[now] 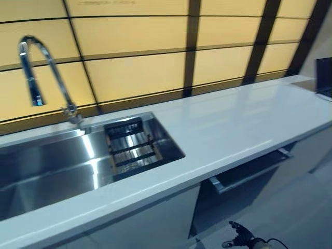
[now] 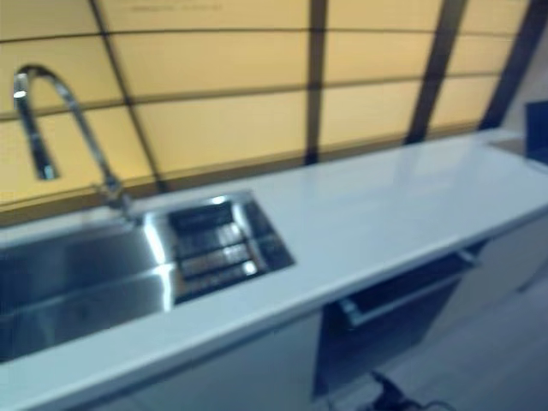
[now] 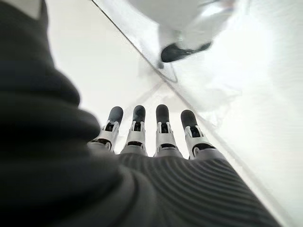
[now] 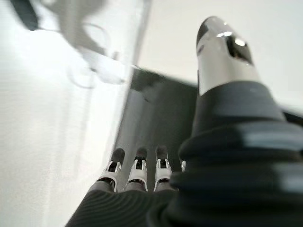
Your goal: Take plates into dishwasher
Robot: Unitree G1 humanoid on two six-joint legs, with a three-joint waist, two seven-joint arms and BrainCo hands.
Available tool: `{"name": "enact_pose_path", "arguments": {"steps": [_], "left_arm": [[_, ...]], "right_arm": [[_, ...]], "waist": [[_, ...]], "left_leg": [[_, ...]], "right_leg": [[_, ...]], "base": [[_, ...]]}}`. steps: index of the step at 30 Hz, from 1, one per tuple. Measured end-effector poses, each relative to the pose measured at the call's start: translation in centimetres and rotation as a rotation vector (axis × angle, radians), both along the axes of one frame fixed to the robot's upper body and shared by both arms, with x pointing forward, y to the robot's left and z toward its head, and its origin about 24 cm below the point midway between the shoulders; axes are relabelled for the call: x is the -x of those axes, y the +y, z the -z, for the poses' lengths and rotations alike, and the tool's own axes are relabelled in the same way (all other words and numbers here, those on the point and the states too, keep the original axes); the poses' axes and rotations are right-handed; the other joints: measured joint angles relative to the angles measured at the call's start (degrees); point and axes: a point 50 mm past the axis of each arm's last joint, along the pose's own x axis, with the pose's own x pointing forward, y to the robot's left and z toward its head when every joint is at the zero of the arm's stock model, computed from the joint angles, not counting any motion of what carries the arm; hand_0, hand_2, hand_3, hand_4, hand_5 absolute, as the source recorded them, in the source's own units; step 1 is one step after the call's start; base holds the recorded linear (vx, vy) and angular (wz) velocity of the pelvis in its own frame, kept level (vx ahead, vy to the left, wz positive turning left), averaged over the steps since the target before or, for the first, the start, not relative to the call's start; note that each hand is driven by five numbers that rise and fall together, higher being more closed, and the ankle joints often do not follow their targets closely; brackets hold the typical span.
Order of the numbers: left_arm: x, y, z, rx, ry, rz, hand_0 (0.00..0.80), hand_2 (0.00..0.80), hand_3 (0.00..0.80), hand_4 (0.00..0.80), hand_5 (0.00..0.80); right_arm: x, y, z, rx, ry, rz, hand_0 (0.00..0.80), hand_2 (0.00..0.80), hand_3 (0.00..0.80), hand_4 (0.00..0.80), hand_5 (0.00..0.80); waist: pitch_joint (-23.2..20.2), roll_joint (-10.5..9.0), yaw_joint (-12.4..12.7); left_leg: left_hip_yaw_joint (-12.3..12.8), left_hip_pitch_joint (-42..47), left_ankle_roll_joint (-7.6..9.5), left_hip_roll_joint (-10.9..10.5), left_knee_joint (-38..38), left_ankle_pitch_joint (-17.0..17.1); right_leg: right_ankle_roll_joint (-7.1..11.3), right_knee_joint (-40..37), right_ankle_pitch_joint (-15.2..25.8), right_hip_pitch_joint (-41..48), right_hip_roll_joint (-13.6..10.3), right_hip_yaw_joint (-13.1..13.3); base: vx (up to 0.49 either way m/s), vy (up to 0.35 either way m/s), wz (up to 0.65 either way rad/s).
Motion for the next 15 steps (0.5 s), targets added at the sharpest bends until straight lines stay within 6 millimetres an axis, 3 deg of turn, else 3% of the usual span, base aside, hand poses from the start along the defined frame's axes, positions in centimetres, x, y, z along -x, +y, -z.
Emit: {"name": "enact_pose_path", "arguments": {"steps": [2,4,5,6,7,9,10,11,12,13,15], "left_arm": [[0.8,0.5,0.2,-0.009,0.026,-0.019,0.000,0.000,0.000,0.000,0.000],[2.3,0.9,0.5,-0.013,0.068,-0.058,0.000,0.000,0.000,0.000,0.000],[3.0,0.8,0.7,-0.011,0.086,-0.065,0.000,0.000,0.000,0.000,0.000],[2.6,0.8,0.6,-0.017,0.074,-0.065,0.000,0.000,0.000,0.000,0.000],[2.3,0.9,0.5,-0.019,0.064,-0.063,0.000,0.000,0.000,0.000,0.000],[0.6,1.1,0.0,-0.023,0.012,-0.049,0.000,0.000,0.000,0.000,0.000],[0.3,1.2,-0.1,-0.026,0.003,-0.052,0.000,0.000,0.000,0.000,0.000],[0.3,1.1,-0.1,-0.019,0.002,-0.058,0.000,0.000,0.000,0.000,0.000],[0.6,0.7,0.1,-0.006,0.008,-0.060,0.000,0.000,0.000,0.000,0.000],[0.6,-0.1,0.3,0.014,0.008,-0.059,0.000,0.000,0.000,0.000,0.000],[-0.5,-1.4,0.1,0.048,-0.040,-0.007,0.000,0.000,0.000,0.000,0.000]], "right_arm": [[1.6,-0.6,1.0,0.007,0.075,0.013,0.000,0.000,0.000,0.000,0.000],[3.6,-0.8,2.3,0.017,0.146,0.014,0.000,0.000,0.000,0.000,0.000],[4.5,-1.1,2.6,0.019,0.170,0.016,0.000,0.000,0.000,0.000,0.000],[5.7,-1.2,3.3,0.010,0.212,0.028,0.000,0.000,0.000,0.000,0.000],[6.0,-1.2,3.5,0.005,0.225,0.034,0.000,0.000,0.000,0.000,0.000],[6.4,-0.3,4.2,-0.041,0.246,0.067,0.000,0.000,0.000,0.000,0.000],[6.2,0.7,4.4,-0.070,0.238,0.062,0.000,0.000,0.000,0.000,0.000],[5.9,1.1,4.4,-0.084,0.226,0.052,0.000,0.000,0.000,0.000,0.000],[6.1,1.0,4.4,-0.083,0.226,0.053,0.000,0.000,0.000,0.000,0.000],[6.6,0.5,4.4,-0.068,0.233,0.066,0.000,0.000,0.000,0.000,0.000],[8.3,-0.6,4.7,-0.042,0.261,0.106,0.000,0.000,0.000,0.000,0.000]], "waist": [[0.5,-0.54,0.1],[0.8,-3.80,-0.2],[0.1,-3.29,-0.6],[-0.2,-3.72,-2.5],[-0.4,-3.88,-2.8],[-2.4,-6.61,-2.9],[-2.9,-9.30,-2.5],[-3.0,-10.64,-1.7],[-3.3,-10.35,-2.0],[-4.5,-8.78,-3.6],[-5.7,-7.04,-6.1]], "left_leg": [[3.0,-0.3,0.31,-0.1,-1.2,-1.5],[6.8,1.2,2.23,-3.7,3.8,-1.5],[7.3,2.0,3.32,-4.8,5.5,-0.7],[6.7,1.2,3.70,-6.0,5.5,-0.3],[6.2,1.0,3.65,-6.3,5.1,0.0],[4.0,0.7,-4.07,-7.2,-2.2,6.1],[4.2,-0.5,-3.85,-8.3,-0.4,5.2],[5.1,0.0,0.73,-8.1,6.9,-0.1],[5.8,1.8,0.86,-6.8,13.2,-4.0],[6.4,4.0,1.01,-5.6,15.9,-7.0],[11.3,8.0,2.90,-5.6,9.7,-11.5]], "right_leg": [[-0.59,-0.2,-0.1,-1.1,-1.4,-0.3],[0.62,-0.6,0.4,0.0,-5.8,-1.0],[1.92,0.2,-0.2,0.5,-5.9,-1.0],[2.49,1.8,-1.9,-0.1,-5.9,0.8],[2.35,2.4,-2.5,-0.6,-5.9,1.1],[1.26,3.6,-2.4,-4.2,-8.0,1.0],[1.63,2.0,0.2,-4.4,-10.3,-0.5],[1.85,0.0,2.3,-3.6,-11.6,-1.5],[2.57,-1.4,3.4,-1.4,-11.6,-3.1],[3.44,-1.8,3.7,0.7,-11.6,-4.9],[5.41,0.2,3.8,1.1,-12.7,-7.7]], "base": [[-0.329,0.116,0.52],[-0.329,0.140,0.27],[-0.398,0.176,0.71],[-0.357,0.182,0.80],[-0.358,0.225,0.88],[-0.351,0.310,0.33],[-0.371,0.434,-0.17],[-0.326,0.456,-0.27],[-0.310,0.506,0.02],[-0.291,0.480,0.51],[-0.311,0.404,0.82]]}}
